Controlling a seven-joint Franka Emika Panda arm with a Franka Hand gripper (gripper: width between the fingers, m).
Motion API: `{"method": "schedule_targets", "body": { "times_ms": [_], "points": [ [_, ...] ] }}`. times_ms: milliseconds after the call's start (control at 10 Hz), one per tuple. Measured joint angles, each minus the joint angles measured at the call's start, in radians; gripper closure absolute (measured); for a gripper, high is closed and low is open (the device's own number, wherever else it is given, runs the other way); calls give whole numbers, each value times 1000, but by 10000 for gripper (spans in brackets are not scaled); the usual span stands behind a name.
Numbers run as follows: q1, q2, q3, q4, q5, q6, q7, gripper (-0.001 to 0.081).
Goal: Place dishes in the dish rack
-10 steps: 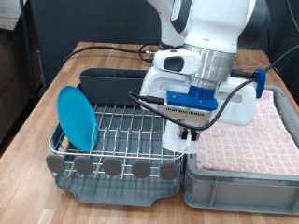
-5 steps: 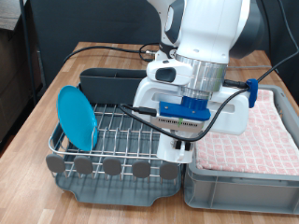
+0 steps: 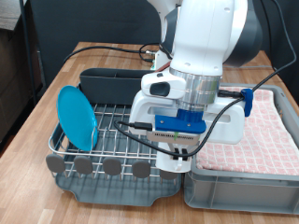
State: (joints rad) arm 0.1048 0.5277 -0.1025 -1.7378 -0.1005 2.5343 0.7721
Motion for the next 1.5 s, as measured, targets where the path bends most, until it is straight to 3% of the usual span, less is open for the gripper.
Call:
{"method": "schedule_targets", "body": {
  "times_ms": [600,700,800,900,1000,1100,1200,1300,1400,1500],
  "points": [
    [-23,82,14,92,19,-68,-34,735],
    [-23,86,14,106,17,-93,-34,656],
    [-22,88,14,121,16,-117,-37,656],
    [-22,89,14,136,16,-145,-44,494],
    [-23,90,19,154,20,-184,-60,494],
    [-26,92,29,180,32,-250,-81,313],
    [-31,93,40,209,46,-314,-100,313],
    [-32,93,45,230,51,-352,-107,114],
    [-31,93,47,245,51,-372,-107,114],
    [-29,91,47,257,49,-384,-103,31]
  ]
}}
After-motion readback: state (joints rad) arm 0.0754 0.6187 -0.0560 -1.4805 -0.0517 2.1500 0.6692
